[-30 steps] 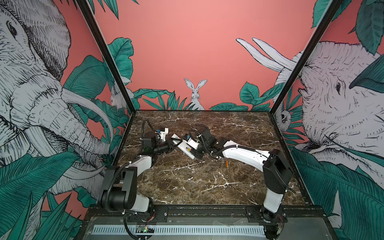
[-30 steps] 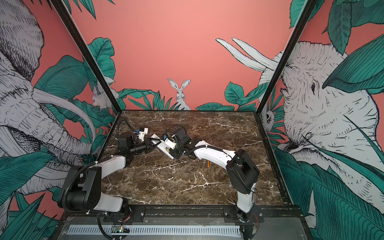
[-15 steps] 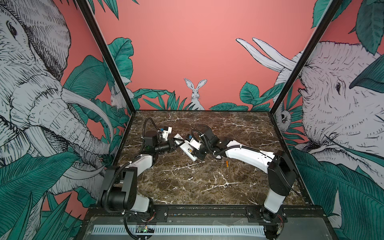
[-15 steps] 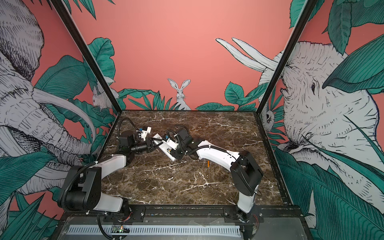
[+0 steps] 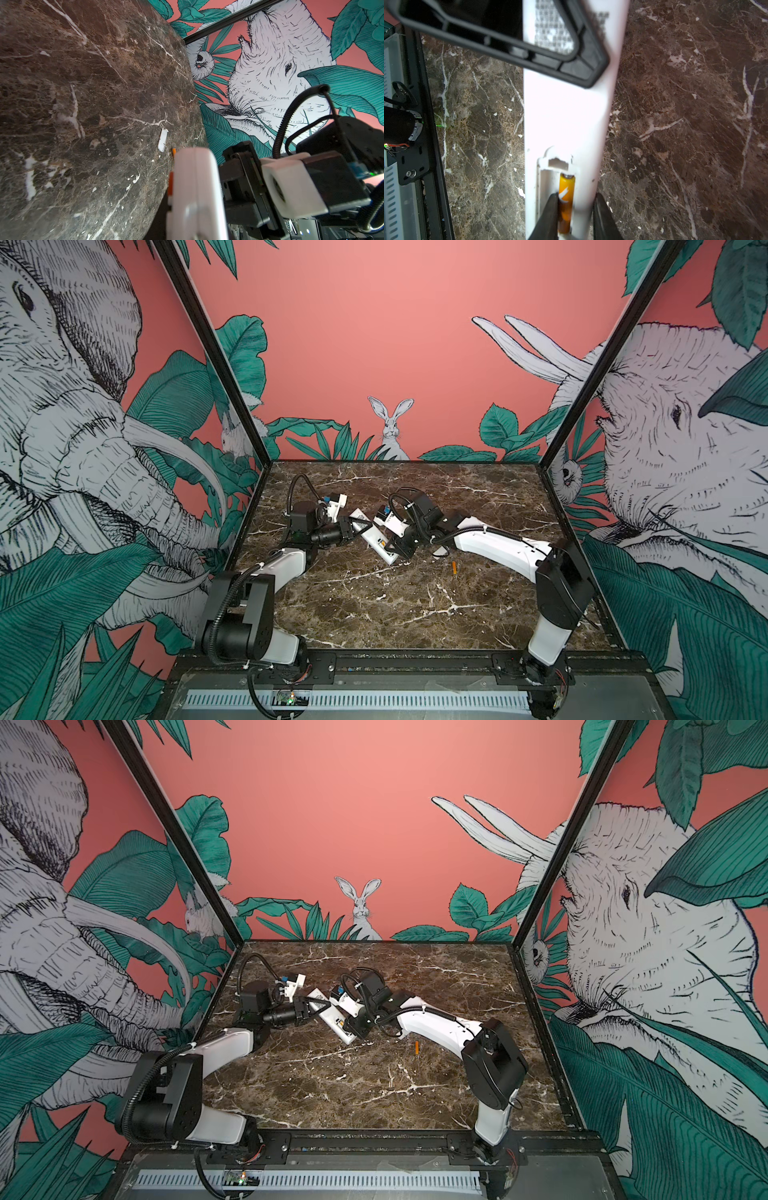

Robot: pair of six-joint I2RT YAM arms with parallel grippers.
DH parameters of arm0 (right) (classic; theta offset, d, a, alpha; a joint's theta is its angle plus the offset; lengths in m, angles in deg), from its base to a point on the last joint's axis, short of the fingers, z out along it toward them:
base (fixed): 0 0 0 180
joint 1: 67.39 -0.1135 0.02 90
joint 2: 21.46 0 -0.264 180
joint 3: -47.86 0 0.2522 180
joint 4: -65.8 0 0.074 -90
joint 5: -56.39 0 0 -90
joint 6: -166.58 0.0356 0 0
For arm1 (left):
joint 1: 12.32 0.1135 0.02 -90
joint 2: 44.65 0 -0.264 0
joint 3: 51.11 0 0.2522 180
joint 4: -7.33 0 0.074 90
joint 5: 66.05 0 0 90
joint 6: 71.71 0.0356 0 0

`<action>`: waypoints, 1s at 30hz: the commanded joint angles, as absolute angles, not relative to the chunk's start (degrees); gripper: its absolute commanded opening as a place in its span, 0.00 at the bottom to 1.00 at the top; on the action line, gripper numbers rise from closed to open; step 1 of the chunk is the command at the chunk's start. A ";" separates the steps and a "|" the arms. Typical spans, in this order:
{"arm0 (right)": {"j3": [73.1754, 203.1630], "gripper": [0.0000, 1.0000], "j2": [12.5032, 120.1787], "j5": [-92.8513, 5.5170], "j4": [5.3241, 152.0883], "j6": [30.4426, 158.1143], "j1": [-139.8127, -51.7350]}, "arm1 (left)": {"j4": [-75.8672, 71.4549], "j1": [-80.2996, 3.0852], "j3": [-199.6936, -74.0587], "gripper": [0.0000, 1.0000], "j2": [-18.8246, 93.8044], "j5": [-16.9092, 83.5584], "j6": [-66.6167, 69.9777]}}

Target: Load the batteries into the remote control

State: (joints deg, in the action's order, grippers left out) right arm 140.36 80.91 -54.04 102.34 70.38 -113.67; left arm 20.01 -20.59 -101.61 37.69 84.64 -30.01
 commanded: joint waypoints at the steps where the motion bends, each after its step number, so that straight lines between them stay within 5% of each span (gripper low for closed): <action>1: 138.15 0.13 83.59 -51.57 107.33 67.93 -112.71 | 21.73 -21.55 -104.78 0.01 34.24 95.09 -31.59; 7: 138.27 0.11 83.43 -51.26 109.34 66.07 -112.65 | 19.91 -21.55 -104.82 0.01 33.66 94.93 -30.39; 22: 133.24 0.54 70.91 -55.74 106.00 76.25 -111.12 | 4.65 -21.61 -107.99 0.03 35.05 86.86 -19.05; 30: 125.27 0.63 64.32 -39.80 109.74 91.02 -109.53 | -2.09 -22.16 -109.45 0.03 35.33 79.67 -13.11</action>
State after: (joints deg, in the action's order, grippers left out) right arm 127.79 65.67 -48.23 106.69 83.74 -110.07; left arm 0.67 -21.92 -108.03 37.06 82.17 -16.43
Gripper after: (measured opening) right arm 0.623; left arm 0.217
